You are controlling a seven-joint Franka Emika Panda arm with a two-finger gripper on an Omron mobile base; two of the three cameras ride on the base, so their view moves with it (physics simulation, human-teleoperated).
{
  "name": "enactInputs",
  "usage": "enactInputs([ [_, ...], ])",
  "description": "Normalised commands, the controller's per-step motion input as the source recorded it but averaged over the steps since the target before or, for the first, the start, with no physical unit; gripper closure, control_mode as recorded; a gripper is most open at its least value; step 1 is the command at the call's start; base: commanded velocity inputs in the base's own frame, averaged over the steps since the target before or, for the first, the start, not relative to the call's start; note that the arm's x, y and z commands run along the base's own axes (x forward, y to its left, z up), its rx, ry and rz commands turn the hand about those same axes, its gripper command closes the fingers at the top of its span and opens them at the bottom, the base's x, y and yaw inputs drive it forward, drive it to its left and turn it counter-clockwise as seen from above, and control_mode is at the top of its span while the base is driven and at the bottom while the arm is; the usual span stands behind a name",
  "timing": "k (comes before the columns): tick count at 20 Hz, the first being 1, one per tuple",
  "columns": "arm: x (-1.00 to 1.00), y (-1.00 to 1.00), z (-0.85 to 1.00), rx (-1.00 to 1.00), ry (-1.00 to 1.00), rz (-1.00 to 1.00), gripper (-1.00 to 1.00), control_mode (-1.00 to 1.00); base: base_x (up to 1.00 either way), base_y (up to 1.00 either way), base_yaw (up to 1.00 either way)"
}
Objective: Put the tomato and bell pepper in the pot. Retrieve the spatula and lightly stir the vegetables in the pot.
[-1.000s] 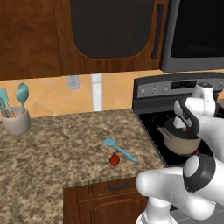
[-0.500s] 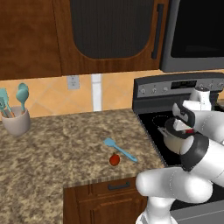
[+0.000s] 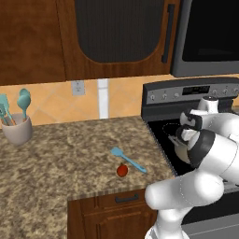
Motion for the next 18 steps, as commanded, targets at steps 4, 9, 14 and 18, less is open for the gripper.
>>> enactInputs([
  [4, 0.19, -0.03, -0.26, 0.00, 0.00, 0.00, 1.00, -1.00, 0.00, 0.00, 0.00],
  [9, 0.10, -0.03, -0.21, 0.00, 0.01, 0.00, -1.00, -1.00, 0.00, 0.00, 0.00],
  [14, -0.11, 0.00, 0.00, 0.00, 0.00, 0.00, -1.00, -1.00, 0.00, 0.00, 0.00],
  [18, -0.20, 0.00, 0.00, 0.00, -0.03, 0.00, -1.00, -1.00, 0.00, 0.00, 0.00],
])
